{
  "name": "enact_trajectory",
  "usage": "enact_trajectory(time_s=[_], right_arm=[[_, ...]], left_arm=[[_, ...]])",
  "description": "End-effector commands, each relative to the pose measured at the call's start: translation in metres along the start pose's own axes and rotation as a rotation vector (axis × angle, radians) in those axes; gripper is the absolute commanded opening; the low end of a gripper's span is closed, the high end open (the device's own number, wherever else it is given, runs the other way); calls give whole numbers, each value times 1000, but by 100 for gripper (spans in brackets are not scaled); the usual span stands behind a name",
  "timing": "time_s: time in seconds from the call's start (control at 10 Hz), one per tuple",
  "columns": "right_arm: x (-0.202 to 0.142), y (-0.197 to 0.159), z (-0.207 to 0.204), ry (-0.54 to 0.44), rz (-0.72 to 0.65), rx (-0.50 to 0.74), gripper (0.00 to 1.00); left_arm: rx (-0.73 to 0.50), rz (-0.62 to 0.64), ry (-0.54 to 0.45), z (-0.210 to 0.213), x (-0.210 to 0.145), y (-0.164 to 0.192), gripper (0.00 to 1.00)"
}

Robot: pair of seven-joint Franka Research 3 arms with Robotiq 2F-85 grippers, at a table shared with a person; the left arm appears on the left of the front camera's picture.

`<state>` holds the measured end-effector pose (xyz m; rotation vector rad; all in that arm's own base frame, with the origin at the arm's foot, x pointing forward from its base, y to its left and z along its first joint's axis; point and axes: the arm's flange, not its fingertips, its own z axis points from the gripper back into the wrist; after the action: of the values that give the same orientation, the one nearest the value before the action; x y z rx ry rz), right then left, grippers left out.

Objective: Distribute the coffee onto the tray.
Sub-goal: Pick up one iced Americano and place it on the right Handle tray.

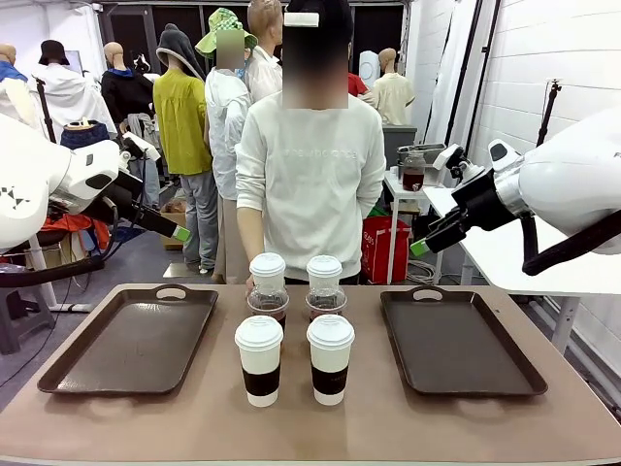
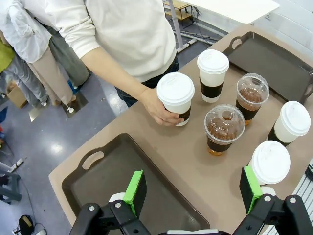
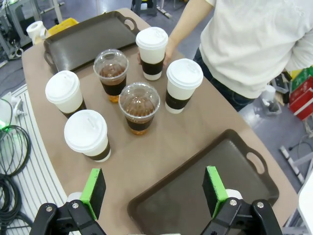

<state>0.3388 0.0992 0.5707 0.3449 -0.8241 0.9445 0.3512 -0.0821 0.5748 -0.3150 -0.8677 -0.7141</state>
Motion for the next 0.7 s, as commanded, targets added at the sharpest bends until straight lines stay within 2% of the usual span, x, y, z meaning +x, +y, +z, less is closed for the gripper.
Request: enact_trajectory(time_s=[0.0,0.4,0.6], right_arm=[[0,0,0,0,0,0,100],[19,-45,-20,111,98,70,100],[19,-74,-41,98,183,180,100]], left_arm=[[-20,6,-9,0,0,0,100],[-20,6,-9,0,0,0,100],[-20,6,-9,0,0,0,100]])
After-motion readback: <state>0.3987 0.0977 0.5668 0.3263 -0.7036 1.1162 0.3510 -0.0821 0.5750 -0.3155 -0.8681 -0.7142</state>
